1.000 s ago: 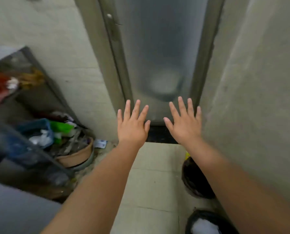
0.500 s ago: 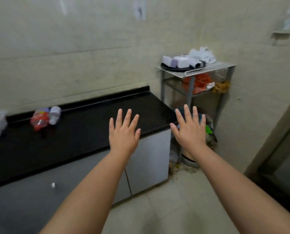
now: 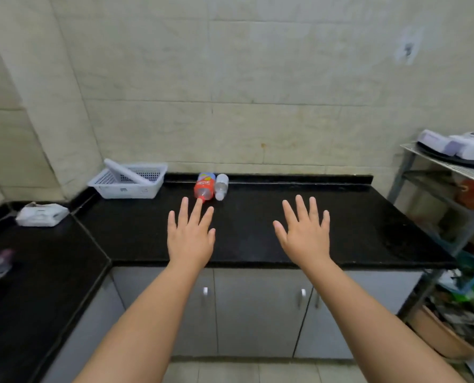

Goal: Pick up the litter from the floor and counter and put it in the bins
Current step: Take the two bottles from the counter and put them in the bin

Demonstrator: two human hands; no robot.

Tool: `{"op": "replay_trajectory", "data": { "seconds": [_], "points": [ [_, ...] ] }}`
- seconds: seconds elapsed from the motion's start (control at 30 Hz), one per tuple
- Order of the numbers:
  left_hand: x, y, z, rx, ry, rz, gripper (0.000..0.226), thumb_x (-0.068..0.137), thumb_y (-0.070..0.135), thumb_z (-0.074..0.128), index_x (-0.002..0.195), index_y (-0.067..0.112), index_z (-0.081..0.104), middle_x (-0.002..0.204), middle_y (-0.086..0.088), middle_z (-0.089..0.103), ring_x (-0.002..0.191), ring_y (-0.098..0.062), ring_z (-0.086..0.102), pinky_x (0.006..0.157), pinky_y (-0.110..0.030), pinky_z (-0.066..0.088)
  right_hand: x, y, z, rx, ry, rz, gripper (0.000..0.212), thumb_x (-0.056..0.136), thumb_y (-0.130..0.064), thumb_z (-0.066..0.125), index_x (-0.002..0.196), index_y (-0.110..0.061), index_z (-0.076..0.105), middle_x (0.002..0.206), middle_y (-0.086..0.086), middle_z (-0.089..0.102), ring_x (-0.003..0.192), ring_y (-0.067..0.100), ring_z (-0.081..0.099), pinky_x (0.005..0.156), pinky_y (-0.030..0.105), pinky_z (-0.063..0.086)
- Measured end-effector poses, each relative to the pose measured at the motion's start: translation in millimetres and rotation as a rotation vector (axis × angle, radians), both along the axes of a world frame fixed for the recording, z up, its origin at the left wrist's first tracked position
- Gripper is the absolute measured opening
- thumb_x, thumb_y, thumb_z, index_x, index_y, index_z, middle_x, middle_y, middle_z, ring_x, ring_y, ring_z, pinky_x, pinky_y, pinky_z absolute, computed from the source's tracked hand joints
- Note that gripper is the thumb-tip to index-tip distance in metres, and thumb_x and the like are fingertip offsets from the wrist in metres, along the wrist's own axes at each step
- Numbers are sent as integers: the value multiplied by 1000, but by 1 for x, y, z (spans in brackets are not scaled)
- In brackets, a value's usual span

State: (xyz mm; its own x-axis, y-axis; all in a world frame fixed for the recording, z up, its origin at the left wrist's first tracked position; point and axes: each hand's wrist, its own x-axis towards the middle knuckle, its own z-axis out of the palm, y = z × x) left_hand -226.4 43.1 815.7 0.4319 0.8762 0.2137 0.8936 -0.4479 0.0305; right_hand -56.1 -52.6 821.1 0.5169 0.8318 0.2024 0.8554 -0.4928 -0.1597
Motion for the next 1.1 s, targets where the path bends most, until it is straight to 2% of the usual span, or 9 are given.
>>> {"op": "replay_trajectory", "data": {
  "seconds": [0.33, 0.67, 0.8, 0.9, 1.0, 1.1],
  "points": [
    [16, 210, -6, 3, 22, 109, 56, 100, 44, 27, 151, 28, 11, 162, 2, -1, 149, -24, -10, 122, -44, 4, 44, 237, -21, -4, 13, 87, 57, 97, -44, 28, 148, -23, 14, 160, 5, 6, 148, 28, -4, 119, 50, 4],
    [47, 399, -46, -148, 70, 82, 57, 100, 42, 32, 151, 27, 14, 162, 1, 1, 150, -24, -9, 122, -43, 5, 82, 440, -79, -154, 141, 53, 54, 97, -40, 31, 147, -20, 19, 158, 5, 17, 148, 29, 2, 119, 51, 7],
    [69, 470, -82, -288, 65, -37, 58, 98, 41, 38, 151, 26, 16, 162, 1, 3, 150, -24, -5, 122, -43, 9, 91, 490, -119, -263, 202, 22, 45, 97, -36, 37, 141, -27, 34, 156, 5, 26, 145, 29, 15, 118, 47, 19],
    [92, 513, -112, -413, 77, -190, 61, 98, 39, 41, 151, 25, 14, 162, -1, 3, 150, -24, -3, 121, -44, 11, 94, 519, -145, -300, 358, -18, 43, 95, -31, 43, 139, -26, 41, 155, 8, 28, 142, 26, 26, 115, 38, 30],
    [114, 545, -140, -543, 94, -322, 64, 96, 39, 45, 151, 28, 12, 162, -2, 0, 150, -27, -3, 121, -45, 13, 98, 544, -165, -236, 570, -102, 42, 94, -22, 49, 136, -16, 46, 155, 10, 26, 142, 23, 29, 114, 31, 28],
    [128, 565, -161, -623, 152, -455, 65, 94, 40, 49, 149, 37, 13, 161, -2, -8, 148, -36, -4, 119, -50, 15, 101, 563, -182, -103, 650, -222, 38, 89, -10, 58, 126, -8, 56, 145, 19, 39, 135, 26, 39, 110, 30, 31]
  ]
}}
